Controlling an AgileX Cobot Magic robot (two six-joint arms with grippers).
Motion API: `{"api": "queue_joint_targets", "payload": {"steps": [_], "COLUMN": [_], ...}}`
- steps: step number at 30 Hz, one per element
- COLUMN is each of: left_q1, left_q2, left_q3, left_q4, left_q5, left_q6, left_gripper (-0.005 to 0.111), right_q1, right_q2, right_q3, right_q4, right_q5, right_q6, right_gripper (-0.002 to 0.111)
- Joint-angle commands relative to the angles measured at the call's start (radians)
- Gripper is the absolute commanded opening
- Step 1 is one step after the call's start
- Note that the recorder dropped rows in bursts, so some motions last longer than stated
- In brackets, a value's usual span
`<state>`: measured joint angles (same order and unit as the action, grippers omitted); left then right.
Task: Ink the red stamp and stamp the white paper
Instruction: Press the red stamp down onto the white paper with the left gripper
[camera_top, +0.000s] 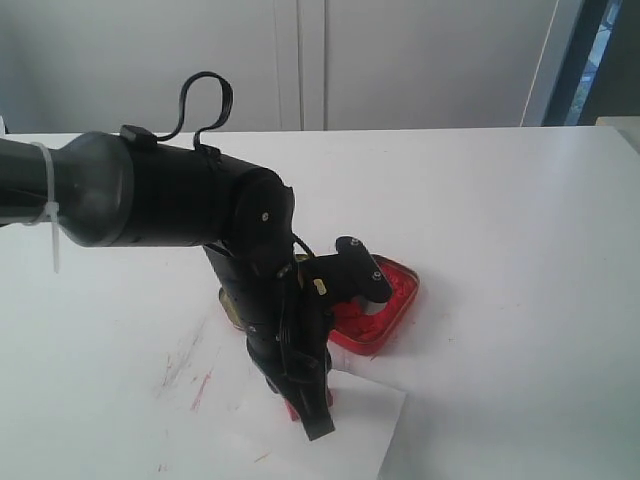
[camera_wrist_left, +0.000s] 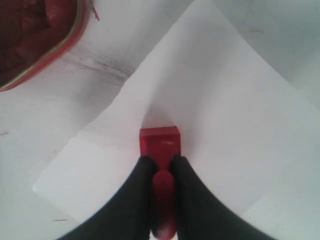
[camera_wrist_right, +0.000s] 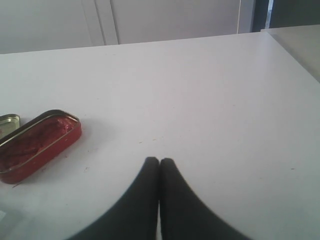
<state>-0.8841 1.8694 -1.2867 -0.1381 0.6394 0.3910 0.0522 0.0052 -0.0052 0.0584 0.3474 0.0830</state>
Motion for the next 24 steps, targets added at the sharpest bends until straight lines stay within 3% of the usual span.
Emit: {"api": "queue_joint_targets", "payload": {"steps": [1,11,24], "left_q1": [-0.006,-0.006,-0.006], "left_q2": [-0.015,-0.013,0.039], "left_q3": [0.005,0.005,0.005], "left_q4": [-0.005,0.005,0.138], "left_q5": [0.012,0.019,0.012], "left_q6": [0.002,-0.020,-0.054], "left_gripper": [0.000,0.000,0.000], "right_q1": [-0.004,-0.004,-0.004], "right_q2": [-0.005,-0.005,-0.005], "right_q3": [0.005,0.005,0.005], "right_q4": [-0.007,-0.007,-0.007], "right_q5": [-0.007,-0.007,-0.007], "right_q6": [0.003,0.003,0.003], "right_gripper": [0.000,0.000,0.000]}}
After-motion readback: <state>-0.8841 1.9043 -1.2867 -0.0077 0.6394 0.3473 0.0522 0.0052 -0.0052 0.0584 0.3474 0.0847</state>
